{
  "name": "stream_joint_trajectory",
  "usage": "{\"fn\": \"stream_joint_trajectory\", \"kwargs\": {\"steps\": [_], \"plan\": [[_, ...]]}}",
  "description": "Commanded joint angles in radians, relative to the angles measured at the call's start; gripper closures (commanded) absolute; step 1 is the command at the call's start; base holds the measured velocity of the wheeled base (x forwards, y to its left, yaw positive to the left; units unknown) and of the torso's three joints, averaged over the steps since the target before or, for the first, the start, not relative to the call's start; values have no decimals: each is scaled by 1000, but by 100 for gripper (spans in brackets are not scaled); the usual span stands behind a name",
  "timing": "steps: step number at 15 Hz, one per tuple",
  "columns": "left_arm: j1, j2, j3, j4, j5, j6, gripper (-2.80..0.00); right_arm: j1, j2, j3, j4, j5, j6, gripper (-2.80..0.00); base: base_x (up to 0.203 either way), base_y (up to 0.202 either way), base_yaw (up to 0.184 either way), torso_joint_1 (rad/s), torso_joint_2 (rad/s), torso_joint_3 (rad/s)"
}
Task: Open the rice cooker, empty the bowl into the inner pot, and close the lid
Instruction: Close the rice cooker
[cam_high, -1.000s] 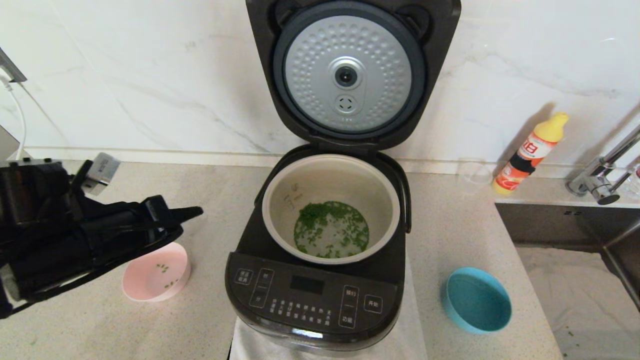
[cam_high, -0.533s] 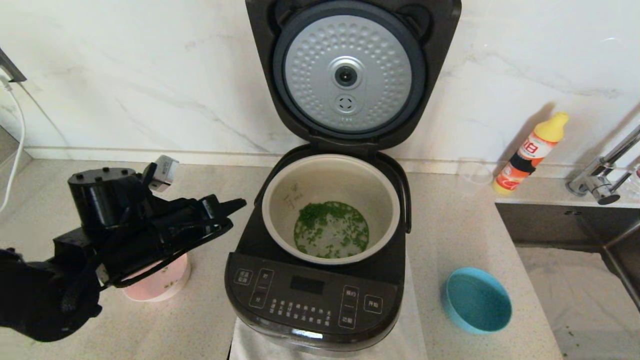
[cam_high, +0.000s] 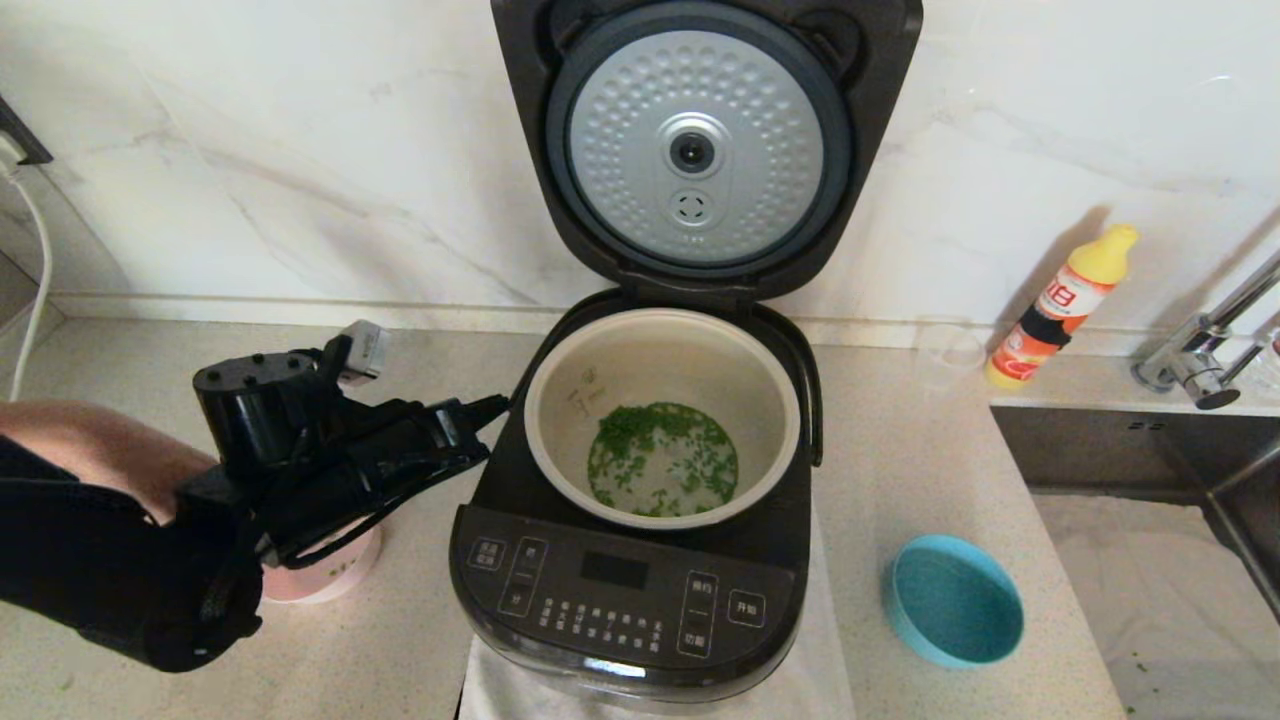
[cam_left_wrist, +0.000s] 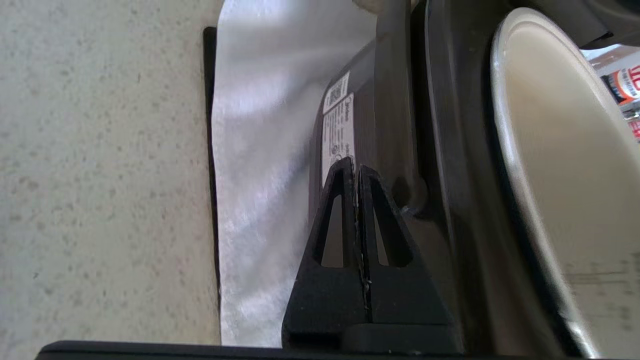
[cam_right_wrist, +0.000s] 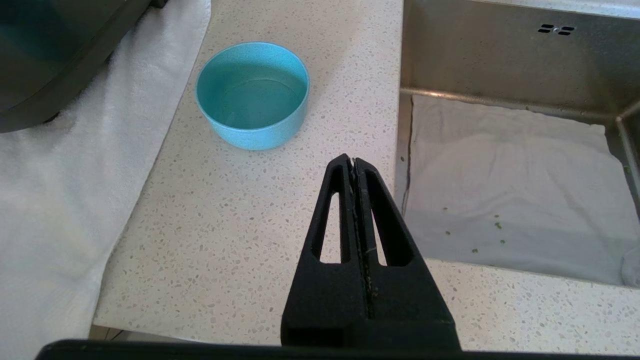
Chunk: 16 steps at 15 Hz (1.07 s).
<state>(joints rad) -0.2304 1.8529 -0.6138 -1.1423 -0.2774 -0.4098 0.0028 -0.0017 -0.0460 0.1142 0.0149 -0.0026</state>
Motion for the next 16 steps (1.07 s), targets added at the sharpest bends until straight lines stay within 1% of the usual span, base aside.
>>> {"fn": "stream_joint_trajectory", "kwargs": {"steps": [1,5,8,13,16], "plan": [[0,29,2,-11,-2,-1,0,0,0,0,1,0,0,0,0,0,0,0,0,0],[-3,17,35,-16,-8,3,0,0,0,0,1,0,0,0,0,0,0,0,0,0],[-28,37,81,-110,-5,-3,0,0,0,0,1,0,0,0,0,0,0,0,0,0],[-56,36,84,-114,-3,-1,0,0,0,0,1,0,0,0,0,0,0,0,0,0],[-72,31,115,-117,-2,3,0,0,0,0,1,0,0,0,0,0,0,0,0,0]]}}
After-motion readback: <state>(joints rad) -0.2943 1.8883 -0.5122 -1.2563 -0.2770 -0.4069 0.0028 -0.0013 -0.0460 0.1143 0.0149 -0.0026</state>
